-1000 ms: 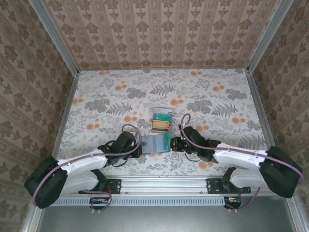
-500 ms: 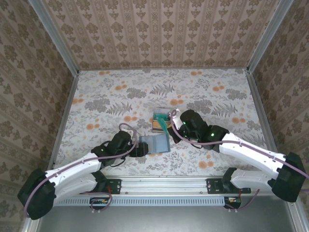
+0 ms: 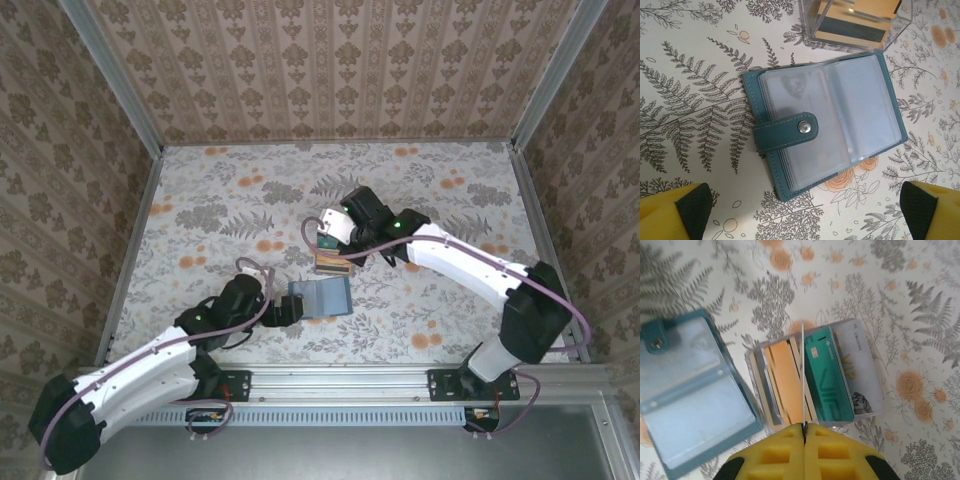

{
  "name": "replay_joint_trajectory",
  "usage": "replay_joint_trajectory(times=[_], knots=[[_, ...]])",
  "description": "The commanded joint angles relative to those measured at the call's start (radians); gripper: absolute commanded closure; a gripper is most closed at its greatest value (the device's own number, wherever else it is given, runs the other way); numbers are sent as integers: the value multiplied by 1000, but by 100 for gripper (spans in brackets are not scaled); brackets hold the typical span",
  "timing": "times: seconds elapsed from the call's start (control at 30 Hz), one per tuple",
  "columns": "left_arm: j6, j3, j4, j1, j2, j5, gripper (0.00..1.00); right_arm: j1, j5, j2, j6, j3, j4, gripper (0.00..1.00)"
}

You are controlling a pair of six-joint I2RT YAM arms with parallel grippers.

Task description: Take the credit cards out of the card holder

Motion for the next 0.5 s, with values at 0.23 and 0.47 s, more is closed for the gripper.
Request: replay_joint_trajectory(times=[0.23, 0.47], knots=[[0, -35, -53, 15, -83, -20, 0, -39, 28, 214, -121, 197, -172, 100], [3, -41, -52, 30, -95, -8, 0, -58, 41, 275, -144, 227, -176, 100]])
